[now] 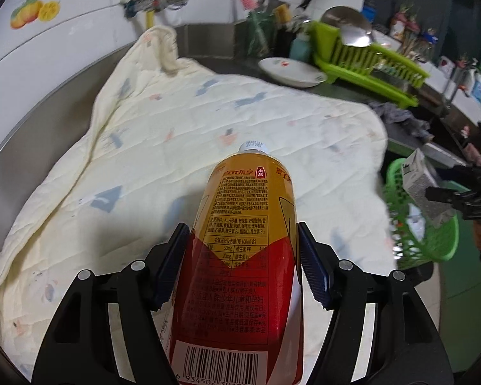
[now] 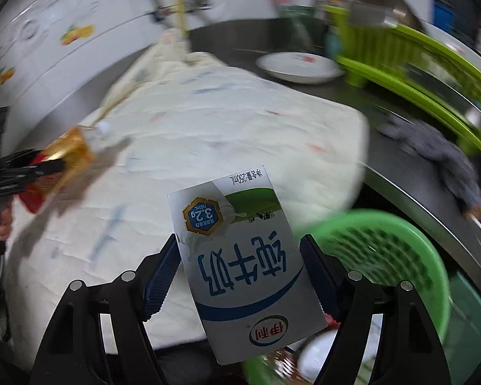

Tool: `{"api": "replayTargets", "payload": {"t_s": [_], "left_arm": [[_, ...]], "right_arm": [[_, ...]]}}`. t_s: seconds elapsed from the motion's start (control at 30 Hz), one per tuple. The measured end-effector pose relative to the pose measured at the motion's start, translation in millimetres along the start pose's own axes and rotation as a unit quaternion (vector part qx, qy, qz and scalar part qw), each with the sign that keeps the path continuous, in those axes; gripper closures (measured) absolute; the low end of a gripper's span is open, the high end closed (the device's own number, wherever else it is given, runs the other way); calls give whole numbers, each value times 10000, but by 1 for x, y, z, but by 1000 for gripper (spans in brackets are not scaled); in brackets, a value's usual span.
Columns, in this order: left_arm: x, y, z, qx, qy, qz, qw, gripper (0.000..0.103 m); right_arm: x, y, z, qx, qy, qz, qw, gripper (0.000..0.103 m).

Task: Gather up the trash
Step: 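Grasp the orange drink bottle with the left tool while the right tool lifts the carton, then drop the milk carton into the green basket with the right tool while the left tool carries the bottle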

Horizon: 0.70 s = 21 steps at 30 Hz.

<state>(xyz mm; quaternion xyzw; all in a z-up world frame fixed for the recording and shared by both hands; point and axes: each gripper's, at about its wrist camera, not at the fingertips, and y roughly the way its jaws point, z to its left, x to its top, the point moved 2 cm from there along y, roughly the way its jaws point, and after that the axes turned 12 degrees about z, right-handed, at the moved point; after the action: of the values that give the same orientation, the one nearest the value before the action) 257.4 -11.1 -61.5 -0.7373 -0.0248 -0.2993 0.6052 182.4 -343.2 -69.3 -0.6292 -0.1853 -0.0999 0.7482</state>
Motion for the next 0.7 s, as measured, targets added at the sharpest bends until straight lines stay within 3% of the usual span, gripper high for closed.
{"api": "replayTargets", "payload": {"t_s": [0.37, 0.7], "left_arm": [[13, -5, -96, -620, 552, -179, 9964, 37], [29, 7, -187, -1117, 1088, -148, 9876, 37]], "right_arm": [[-56, -7, -98, -697, 1100, 129, 9914, 29], [-88, -21, -124, -744, 1456, -69, 9865, 20]]}}
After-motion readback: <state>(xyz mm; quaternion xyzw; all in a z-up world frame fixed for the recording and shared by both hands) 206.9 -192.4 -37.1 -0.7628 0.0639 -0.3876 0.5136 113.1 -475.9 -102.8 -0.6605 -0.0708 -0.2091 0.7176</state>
